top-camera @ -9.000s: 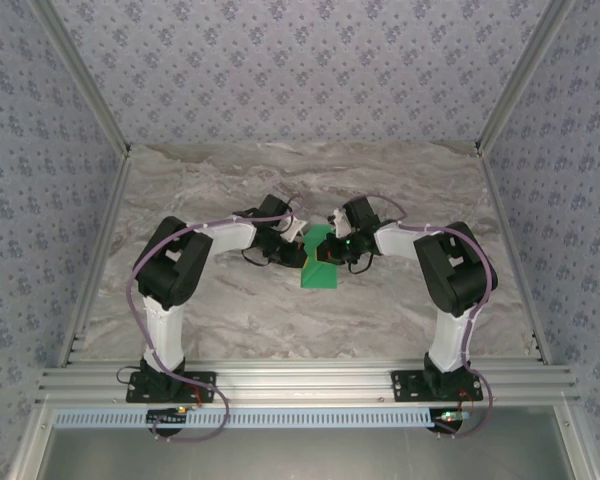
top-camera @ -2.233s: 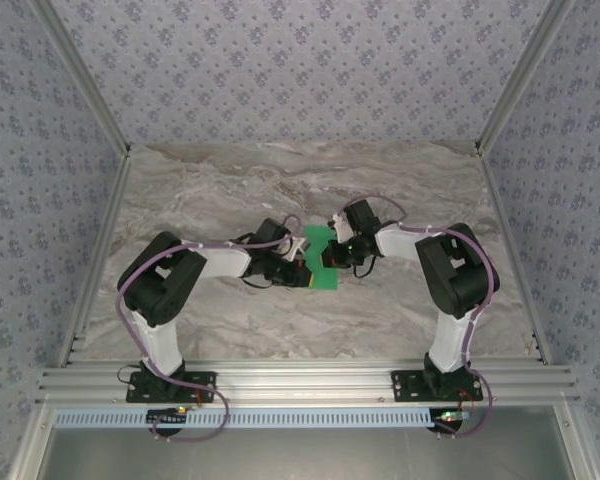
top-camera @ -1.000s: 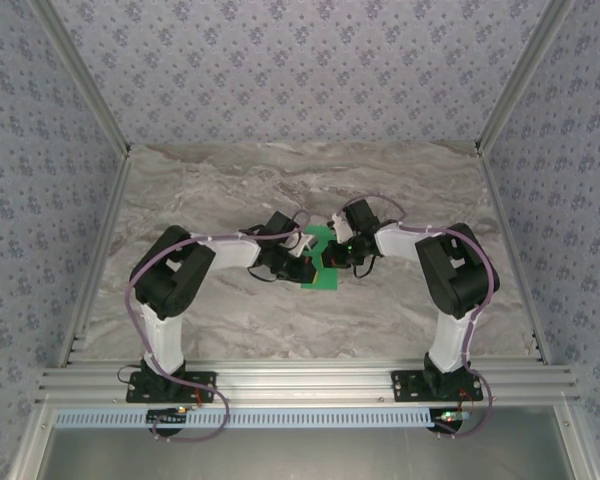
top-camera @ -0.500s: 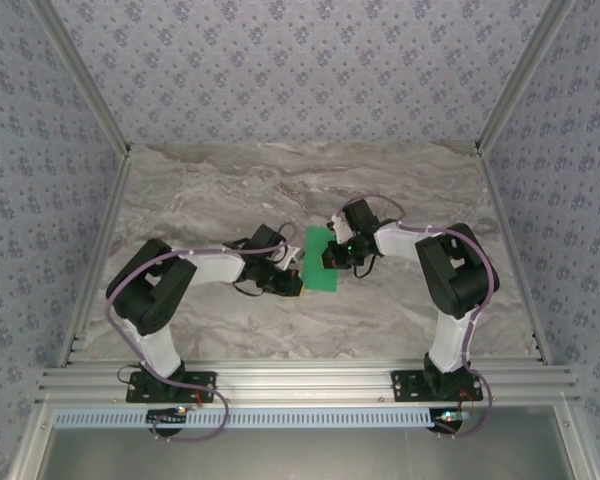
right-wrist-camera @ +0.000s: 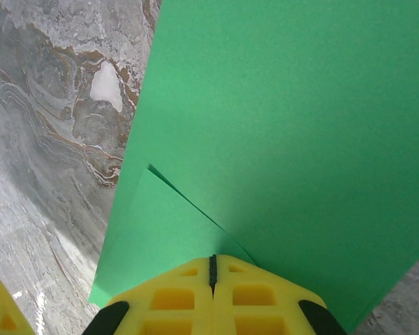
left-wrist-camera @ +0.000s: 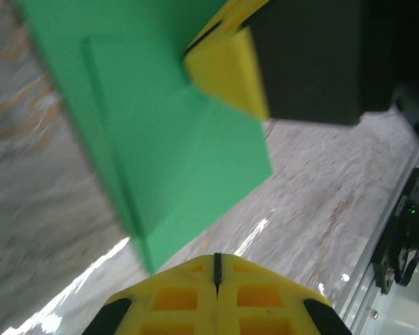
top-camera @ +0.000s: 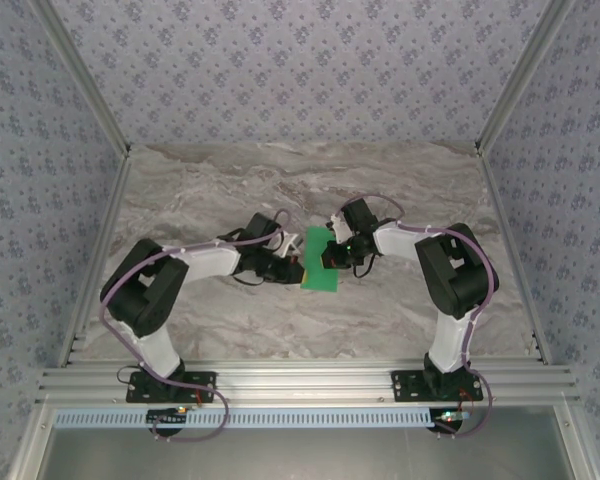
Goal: Fold a paper plane with a square sheet of paper (fold left side to right side)
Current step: Fold the triangle a second time at the center of the table.
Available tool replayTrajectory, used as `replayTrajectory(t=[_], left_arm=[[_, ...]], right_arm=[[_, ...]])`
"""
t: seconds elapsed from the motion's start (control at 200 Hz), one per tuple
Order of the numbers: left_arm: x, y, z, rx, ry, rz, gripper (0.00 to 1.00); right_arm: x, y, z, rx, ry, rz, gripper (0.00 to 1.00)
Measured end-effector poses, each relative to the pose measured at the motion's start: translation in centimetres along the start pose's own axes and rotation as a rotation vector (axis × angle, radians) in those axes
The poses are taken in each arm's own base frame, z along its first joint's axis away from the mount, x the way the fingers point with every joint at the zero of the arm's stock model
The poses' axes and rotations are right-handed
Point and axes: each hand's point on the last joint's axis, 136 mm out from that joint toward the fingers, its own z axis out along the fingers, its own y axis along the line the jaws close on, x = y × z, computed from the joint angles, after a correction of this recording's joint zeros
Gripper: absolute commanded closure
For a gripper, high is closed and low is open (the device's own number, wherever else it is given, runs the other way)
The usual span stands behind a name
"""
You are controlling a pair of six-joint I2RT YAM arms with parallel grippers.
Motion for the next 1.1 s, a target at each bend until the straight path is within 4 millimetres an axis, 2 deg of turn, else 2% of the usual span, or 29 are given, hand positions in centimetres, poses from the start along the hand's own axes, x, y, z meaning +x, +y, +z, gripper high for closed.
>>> replayTrajectory(t=[0.135, 0.295, 0.49, 0.695, 0.899, 1.104], left_arm=[[-0.5, -0.1, 1.6, 0.003, 0.019, 0.011, 0.94], [0.5, 1.7, 2.8, -0.045, 0.054, -0.024, 0.96], [0.5, 2.0, 2.9, -0.054, 0.055, -0.027, 0.98], [0.5, 2.0, 2.9, -0.054, 0.055, -0.026, 1.0], [0.5, 2.0, 2.9, -0.054, 0.054, -0.025, 1.0], [0.5, 2.0, 2.9, -0.056, 0.053, -0.025, 1.0]], right_arm=[[0.0, 0.0, 0.0, 0.0, 0.001, 0.001, 0.99], [0.0, 0.2, 0.0, -0.008, 0.002, 0.001, 0.99], [0.1, 0.7, -0.7, -0.019, 0.004, 0.004, 0.99], [-0.1, 3.0, -2.3, -0.074, -0.022, -0.023, 0.99], [1.2, 4.5, -1.4, -0.102, 0.019, -0.026, 0.99], [2.1, 4.0, -0.1, -0.093, 0.06, 0.004, 0.99]])
